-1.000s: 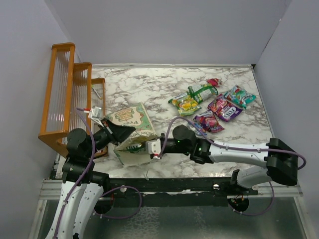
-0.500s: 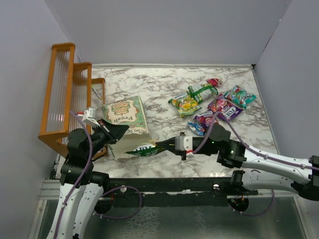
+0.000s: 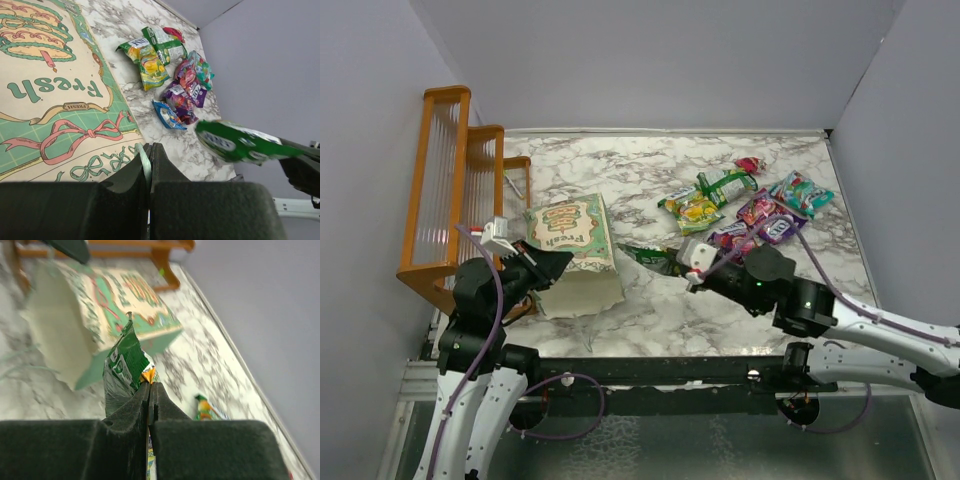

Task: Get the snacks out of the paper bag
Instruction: Place the snack at the center of the board.

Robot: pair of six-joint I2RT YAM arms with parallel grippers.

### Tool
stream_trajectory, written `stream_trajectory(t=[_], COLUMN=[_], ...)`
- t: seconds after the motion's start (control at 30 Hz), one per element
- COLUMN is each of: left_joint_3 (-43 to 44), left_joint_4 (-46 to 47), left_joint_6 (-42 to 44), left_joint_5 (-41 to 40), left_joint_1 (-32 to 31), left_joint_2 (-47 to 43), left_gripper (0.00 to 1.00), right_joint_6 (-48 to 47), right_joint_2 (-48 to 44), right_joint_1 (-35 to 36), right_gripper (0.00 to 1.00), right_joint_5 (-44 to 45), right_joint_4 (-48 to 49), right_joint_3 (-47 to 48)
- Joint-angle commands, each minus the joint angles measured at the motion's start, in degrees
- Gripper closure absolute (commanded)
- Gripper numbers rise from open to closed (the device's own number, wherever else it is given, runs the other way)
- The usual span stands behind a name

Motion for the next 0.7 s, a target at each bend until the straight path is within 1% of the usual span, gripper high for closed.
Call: stream_trajectory(t=[0.0,0.1,0.23,0.33,0.43,0.47,0.57,0.67], left_joint_3=[2.2,2.6,3.2,3.8,4.8,5.2,6.4,7.5], left_joint_4=[-1.5,-1.6,-1.5,-1.0,-0.1,0.2,1.7,4.3], left_joint_6=[1.3,1.1,0.5,0.1,-0.1,-0.2,-0.9,-2.6], left_joint_5=[-1.0,-0.4,0.7,2.0,4.2,5.1,7.8,10.1], left_joint_1=[0.0,0.0,0.0,0.0,0.0,0.0,0.0,0.0], left_joint_2=[-0.4,-0.7,-0.7,-0.6,0.3,0.7,2.3,3.9], left_gripper=[1.0,1.0,1.0,1.0,1.0,1.0,1.0,1.0], right_joint_6=[-1.2,0.9,-0.4,-1.1,0.4,0.7,1.1,4.6], right_joint_2=[7.9,13.7,26.1,35.2,44.6,47.2,51.2,54.9], right_joint_1=[-3.5,-13.0,-18.9,-20.6,-21.2,-21.2,-21.1,-21.1], right_gripper=[0.99,0.99,0.99,0.99,0.99,0.99,0.99,0.99], right_joint_5=[14.0,5.7,5.3,6.6,13.9,15.1,13.2,11.9], right_joint_4=[0.3,5.2,8.6,10.6,7.8,6.3,6.5,4.8], right_joint_3=[0.7,-0.5,1.7,4.4,10.0,12.1,14.5,18.0])
